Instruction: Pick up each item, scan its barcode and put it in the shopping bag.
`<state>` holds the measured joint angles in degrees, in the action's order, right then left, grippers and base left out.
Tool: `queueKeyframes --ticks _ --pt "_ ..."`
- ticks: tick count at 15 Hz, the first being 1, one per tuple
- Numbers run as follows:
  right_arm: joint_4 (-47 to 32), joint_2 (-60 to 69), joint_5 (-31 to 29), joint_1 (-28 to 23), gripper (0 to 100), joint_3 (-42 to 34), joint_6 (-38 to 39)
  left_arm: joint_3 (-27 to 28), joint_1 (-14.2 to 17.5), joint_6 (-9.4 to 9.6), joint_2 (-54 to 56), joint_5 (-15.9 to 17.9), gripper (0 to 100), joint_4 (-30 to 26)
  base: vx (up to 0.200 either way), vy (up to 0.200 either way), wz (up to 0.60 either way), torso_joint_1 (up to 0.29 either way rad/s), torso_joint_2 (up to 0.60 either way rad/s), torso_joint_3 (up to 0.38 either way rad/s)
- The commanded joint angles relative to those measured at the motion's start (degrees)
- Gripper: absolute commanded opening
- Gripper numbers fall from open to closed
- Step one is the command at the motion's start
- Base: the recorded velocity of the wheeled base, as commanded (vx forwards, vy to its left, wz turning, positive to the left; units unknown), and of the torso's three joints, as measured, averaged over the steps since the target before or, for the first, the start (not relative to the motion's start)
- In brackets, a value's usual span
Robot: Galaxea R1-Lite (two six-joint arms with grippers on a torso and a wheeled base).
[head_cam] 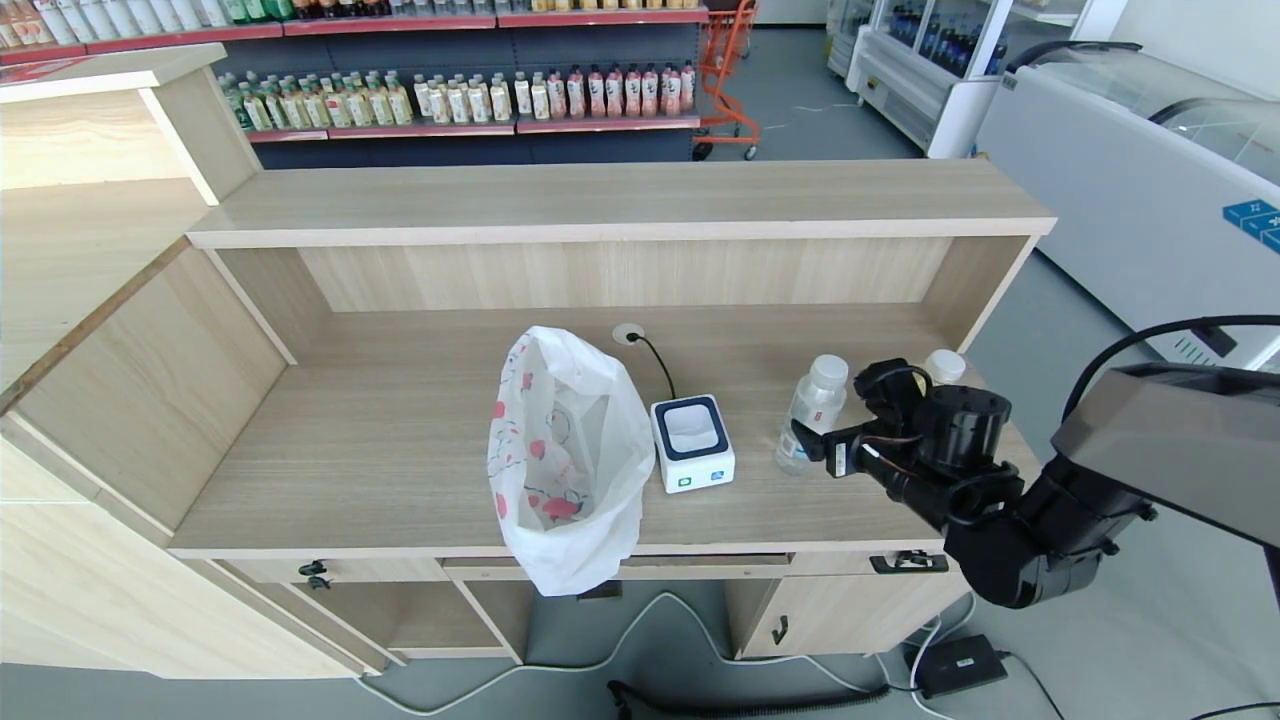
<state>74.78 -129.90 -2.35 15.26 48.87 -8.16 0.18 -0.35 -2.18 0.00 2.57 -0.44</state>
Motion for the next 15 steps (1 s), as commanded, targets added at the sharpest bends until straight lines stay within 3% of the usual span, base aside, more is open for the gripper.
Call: queueKeyframes --ticks 1,15 --pt "-0.2 -1.9 0.2 0.0 100 2.6 -0.1 0.0 0.0 -0.02 0.0 0.1 100 0.0 0.0 0.0 0.0 0.0 0.0 0.0" --pt "-0.7 -10.9 0.5 1.6 100 14.6 -0.8 0.0 0.0 -0.02 0.0 0.0 100 0.0 0.0 0.0 0.0 0.0 0.0 0.0"
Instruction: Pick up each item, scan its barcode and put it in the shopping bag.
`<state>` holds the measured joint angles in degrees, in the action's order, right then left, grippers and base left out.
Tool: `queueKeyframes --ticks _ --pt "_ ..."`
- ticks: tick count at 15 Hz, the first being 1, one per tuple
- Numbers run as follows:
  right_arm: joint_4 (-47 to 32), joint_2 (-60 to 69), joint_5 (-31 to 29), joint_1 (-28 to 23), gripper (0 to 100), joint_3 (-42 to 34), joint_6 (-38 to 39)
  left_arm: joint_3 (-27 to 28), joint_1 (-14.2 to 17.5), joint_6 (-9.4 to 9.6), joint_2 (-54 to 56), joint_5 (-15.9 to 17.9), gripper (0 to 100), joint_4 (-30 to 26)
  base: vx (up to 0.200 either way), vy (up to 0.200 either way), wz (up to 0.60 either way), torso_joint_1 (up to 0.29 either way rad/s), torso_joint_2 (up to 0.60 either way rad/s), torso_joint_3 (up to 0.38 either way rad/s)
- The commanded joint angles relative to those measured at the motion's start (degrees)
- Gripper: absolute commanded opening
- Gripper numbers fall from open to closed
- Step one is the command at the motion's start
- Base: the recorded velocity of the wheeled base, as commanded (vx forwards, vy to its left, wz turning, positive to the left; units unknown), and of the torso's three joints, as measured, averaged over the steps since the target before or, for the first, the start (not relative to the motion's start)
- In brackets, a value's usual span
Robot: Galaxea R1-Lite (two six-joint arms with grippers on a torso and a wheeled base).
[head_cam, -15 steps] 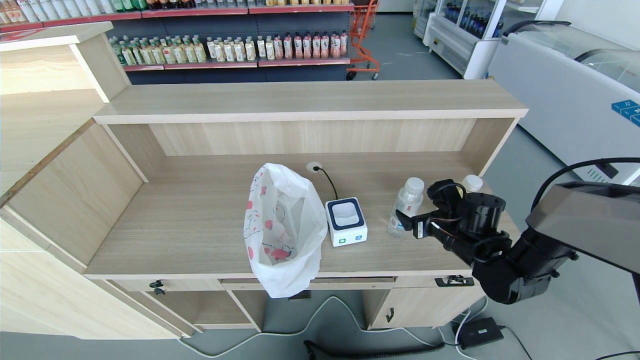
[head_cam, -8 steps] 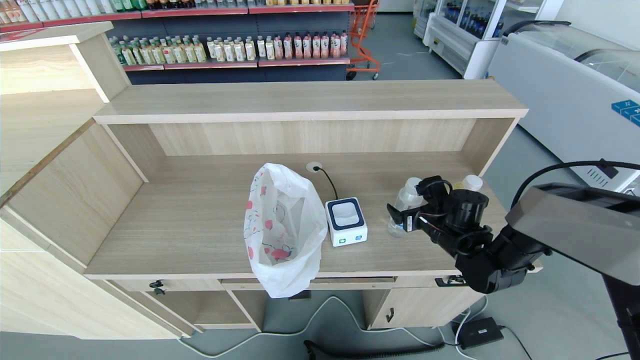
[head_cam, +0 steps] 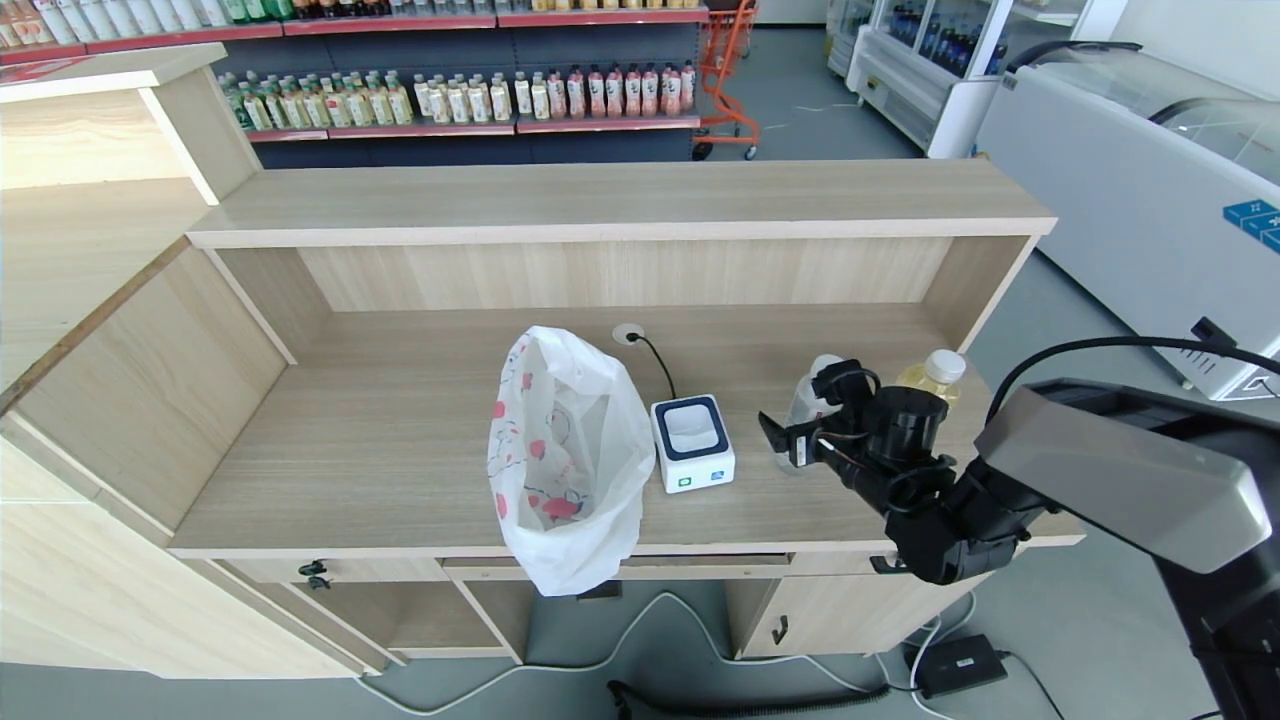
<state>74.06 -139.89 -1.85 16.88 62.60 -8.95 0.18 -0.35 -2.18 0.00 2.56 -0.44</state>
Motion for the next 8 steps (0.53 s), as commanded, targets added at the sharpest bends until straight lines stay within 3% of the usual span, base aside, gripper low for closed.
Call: queueKeyframes --ticks 1,8 --pt "-0.1 -1.5 0.0 0.0 100 1.9 0.0 0.0 0.0 -0.02 0.0 0.0 100 0.0 0.0 0.0 0.0 0.0 0.0 0.0" --pt "-4.5 -4.8 0.8 0.5 100 9.8 0.3 0.0 0.0 -0.02 0.0 0.0 100 0.0 0.0 0.0 0.0 0.0 0.0 0.0"
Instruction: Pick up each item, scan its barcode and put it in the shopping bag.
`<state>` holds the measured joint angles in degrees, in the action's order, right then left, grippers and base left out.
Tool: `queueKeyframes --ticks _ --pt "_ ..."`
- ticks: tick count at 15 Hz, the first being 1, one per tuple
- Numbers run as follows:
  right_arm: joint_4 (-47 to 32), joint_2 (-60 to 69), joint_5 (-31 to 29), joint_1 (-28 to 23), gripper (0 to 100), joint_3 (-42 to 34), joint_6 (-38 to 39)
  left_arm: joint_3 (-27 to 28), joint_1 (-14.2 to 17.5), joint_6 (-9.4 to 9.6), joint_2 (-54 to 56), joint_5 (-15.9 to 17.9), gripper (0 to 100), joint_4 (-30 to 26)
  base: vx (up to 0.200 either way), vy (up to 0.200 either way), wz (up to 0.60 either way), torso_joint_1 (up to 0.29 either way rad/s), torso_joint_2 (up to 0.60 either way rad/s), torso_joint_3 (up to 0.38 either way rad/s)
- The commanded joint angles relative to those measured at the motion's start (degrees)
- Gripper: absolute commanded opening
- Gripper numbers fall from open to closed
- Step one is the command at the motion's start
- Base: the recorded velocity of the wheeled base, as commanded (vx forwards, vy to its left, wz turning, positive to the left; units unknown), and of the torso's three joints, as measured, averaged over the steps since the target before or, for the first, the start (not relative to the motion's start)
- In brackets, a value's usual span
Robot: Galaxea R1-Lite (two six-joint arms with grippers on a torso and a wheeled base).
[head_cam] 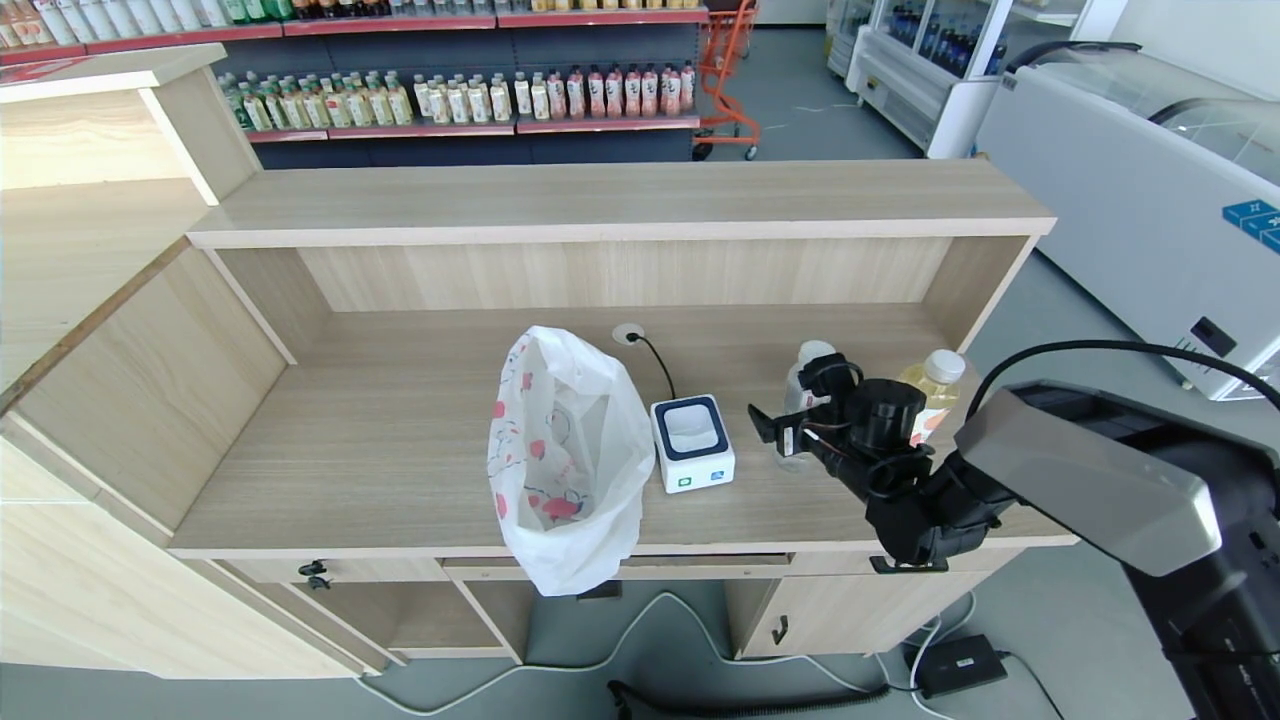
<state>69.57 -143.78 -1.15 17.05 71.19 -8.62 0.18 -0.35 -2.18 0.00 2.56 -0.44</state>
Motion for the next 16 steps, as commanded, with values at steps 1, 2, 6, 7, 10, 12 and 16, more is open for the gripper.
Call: queueKeyframes --ticks 1,2,6,7,10,12,16 --pt "0.2 -1.0 1.1 0.5 0 1.4 0.0 0.0 0.0 -0.02 0.0 0.0 100 0.0 0.0 0.0 0.0 0.0 0.0 0.0" --pt "0.4 -1.0 1.1 0.5 0 1.4 0.0 0.0 0.0 -0.02 0.0 0.0 100 0.0 0.0 0.0 0.0 0.0 0.0 0.0" --pt "0.7 -0.3 0.8 0.3 0 1.1 -0.2 0.0 0.0 -0.02 0.0 0.0 100 0.0 0.0 0.0 0.0 0.0 0.0 0.0" --pt "1.3 -0.1 0.8 0.1 0 1.0 -0.2 0.0 0.0 -0.02 0.0 0.0 100 0.0 0.0 0.0 0.0 0.0 0.0 0.0" --pt "2.9 0.4 0.7 0.1 0 -0.7 -0.3 0.0 0.0 -0.02 0.0 0.0 100 0.0 0.0 0.0 0.0 0.0 0.0 0.0" --pt "4.8 0.9 0.7 0.3 0 -2.3 -0.4 0.0 0.0 -0.02 0.0 0.0 100 0.0 0.0 0.0 0.0 0.0 0.0 0.0" --pt "7.2 7.8 1.8 -0.2 0 -7.3 1.9 0.0 0.0 -0.02 0.0 0.0 100 0.0 0.0 0.0 0.0 0.0 0.0 0.0"
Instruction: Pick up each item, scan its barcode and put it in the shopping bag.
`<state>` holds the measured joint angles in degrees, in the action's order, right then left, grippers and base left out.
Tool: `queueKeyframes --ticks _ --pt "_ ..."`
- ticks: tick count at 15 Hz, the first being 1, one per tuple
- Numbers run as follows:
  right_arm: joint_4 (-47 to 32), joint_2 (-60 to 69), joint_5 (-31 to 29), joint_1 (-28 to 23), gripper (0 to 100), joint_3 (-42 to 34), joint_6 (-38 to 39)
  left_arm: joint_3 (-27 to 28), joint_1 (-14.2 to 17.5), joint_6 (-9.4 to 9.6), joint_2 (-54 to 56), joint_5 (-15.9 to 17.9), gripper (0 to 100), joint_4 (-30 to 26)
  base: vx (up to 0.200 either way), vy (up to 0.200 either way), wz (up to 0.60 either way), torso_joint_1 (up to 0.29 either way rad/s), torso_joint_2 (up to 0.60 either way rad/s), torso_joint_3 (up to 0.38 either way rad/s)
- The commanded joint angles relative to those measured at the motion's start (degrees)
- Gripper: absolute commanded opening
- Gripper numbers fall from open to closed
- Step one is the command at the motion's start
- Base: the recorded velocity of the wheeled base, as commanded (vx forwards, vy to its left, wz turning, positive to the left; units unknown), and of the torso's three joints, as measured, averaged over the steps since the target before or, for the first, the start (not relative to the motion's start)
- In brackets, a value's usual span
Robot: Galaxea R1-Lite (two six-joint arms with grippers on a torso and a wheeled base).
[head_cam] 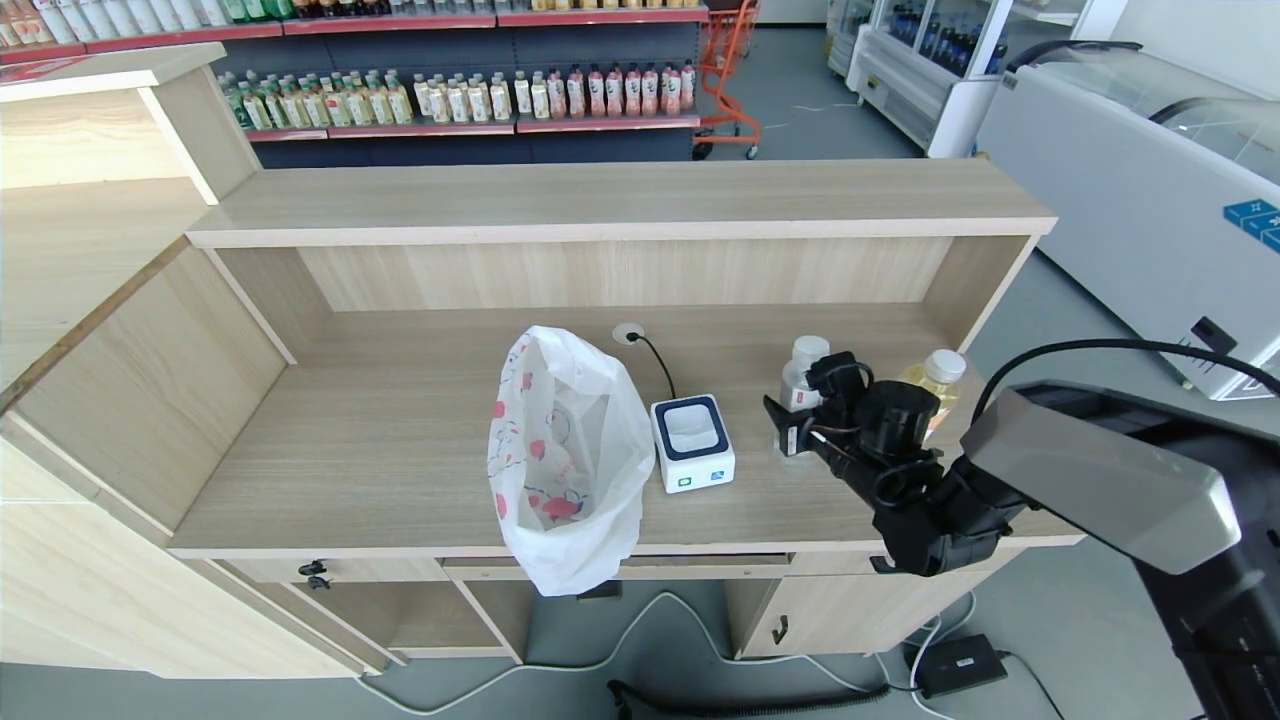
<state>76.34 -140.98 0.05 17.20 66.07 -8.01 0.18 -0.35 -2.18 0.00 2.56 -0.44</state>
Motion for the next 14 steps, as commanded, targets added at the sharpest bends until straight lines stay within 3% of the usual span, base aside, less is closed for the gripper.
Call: queueKeyframes --ticks 1,3,7,9,10,14 --pt "-0.1 8.7 1.8 -0.6 0 -3.7 4.6 0.0 0.0 -0.02 0.0 0.0 100 0.0 0.0 0.0 0.0 0.0 0.0 0.0" --pt "-3.7 19.5 5.2 -1.7 0 -9.1 10.9 0.0 0.0 -0.02 0.0 0.0 100 0.0 0.0 0.0 0.0 0.0 0.0 0.0" --pt "-17.8 46.6 27.4 -2.4 0 -19.6 27.3 0.0 0.0 -0.02 0.0 0.0 100 0.0 0.0 0.0 0.0 0.0 0.0 0.0" --pt "-25.4 56.6 37.6 -2.3 0 -19.7 34.1 0.0 0.0 -0.02 0.0 0.0 100 0.0 0.0 0.0 0.0 0.0 0.0 0.0" --pt "-26.8 58.6 39.9 -2.1 0 -19.5 35.5 0.0 0.0 -0.02 0.0 0.0 100 0.0 0.0 0.0 0.0 0.0 0.0 0.0" --pt "-27.1 64.2 50.4 2.0 0 -19.6 44.3 0.0 0.0 -0.02 0.0 0.1 100 0.0 0.0 0.0 0.0 0.0 0.0 0.0"
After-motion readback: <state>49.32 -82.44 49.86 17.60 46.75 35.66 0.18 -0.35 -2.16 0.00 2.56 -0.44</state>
